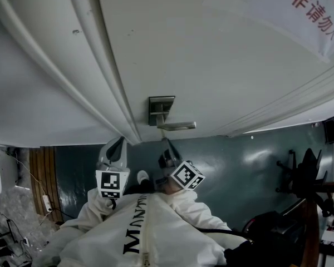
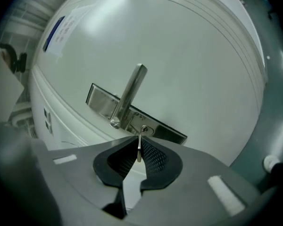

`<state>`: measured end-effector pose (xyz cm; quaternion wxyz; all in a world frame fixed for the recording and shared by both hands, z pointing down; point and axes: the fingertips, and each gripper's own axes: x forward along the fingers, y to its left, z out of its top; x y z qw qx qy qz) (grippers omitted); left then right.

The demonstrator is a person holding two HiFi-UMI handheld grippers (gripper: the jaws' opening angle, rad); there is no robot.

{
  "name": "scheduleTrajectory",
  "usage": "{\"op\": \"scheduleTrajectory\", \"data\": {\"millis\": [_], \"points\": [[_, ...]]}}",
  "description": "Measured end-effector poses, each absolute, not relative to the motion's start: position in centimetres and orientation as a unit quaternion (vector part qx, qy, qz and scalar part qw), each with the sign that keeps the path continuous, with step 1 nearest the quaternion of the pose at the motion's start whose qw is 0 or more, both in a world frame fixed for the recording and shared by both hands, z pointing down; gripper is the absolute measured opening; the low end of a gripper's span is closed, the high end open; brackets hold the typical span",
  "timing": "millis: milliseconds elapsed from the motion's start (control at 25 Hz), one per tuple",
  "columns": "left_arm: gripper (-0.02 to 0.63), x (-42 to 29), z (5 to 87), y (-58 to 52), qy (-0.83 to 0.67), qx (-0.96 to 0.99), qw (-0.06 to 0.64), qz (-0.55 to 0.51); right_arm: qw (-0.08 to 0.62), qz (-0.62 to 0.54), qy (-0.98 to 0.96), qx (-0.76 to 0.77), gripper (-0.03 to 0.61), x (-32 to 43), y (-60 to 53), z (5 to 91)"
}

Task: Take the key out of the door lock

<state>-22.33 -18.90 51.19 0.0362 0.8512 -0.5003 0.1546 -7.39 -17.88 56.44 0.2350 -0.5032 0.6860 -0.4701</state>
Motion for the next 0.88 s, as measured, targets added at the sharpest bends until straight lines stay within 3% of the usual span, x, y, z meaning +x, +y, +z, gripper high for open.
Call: {"op": "scheduleTrajectory", "data": {"millis": [480,880], "points": [[0.0,-19.9,51.5,-19.1,-0.494,0.856,0.046,0.144,0.002,-0.27,0.789,-0.551,0.023,-7.2,-16.4,53.7],[0.0,-18.2,51.4,-19.2,-0.496,0.855,0.049,0.142,-0.067,-0.175,0.819,-0.542,0.023,-6.7,-15.8,51.9]]}}
